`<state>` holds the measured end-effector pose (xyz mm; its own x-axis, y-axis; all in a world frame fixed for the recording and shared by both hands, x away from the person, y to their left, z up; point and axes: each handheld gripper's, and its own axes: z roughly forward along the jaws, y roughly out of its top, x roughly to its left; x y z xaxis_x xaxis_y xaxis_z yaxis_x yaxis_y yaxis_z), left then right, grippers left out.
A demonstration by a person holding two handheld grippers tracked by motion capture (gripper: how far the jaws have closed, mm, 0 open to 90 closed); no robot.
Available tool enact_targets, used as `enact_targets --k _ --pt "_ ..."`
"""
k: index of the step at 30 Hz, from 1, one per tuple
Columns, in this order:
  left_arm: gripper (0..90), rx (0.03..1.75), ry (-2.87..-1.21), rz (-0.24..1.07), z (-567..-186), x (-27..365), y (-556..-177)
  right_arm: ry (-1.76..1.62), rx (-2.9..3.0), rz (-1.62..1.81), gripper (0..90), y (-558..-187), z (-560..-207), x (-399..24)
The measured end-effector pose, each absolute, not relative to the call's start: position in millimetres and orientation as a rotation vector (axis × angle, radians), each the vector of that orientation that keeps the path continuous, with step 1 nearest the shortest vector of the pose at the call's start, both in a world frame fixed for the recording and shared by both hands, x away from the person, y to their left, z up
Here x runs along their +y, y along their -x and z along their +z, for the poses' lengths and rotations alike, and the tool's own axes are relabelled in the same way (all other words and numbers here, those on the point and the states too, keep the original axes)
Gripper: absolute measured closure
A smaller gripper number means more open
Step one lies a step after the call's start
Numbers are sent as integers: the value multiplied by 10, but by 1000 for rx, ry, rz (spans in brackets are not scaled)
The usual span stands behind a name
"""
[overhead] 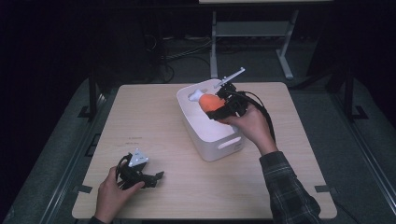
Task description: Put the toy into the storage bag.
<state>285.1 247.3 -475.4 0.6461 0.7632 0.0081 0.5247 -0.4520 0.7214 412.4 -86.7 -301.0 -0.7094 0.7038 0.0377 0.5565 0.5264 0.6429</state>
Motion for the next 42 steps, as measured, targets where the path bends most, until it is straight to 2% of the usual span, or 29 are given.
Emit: enact_targets --k 13,31,42 --pt "125 996 -2161 435 -4753 2474 -2850 -1088 2553 924 246 -4191 -3131 -606" --pt "125 996 -2159 437 -4755 2473 -2850 -1110 2576 916 216 -4215 -3293 -535" --pt "125 995 -2160 436 -4754 2474 -2850 -1069 2602 908 145 -4199 -3323 -495"
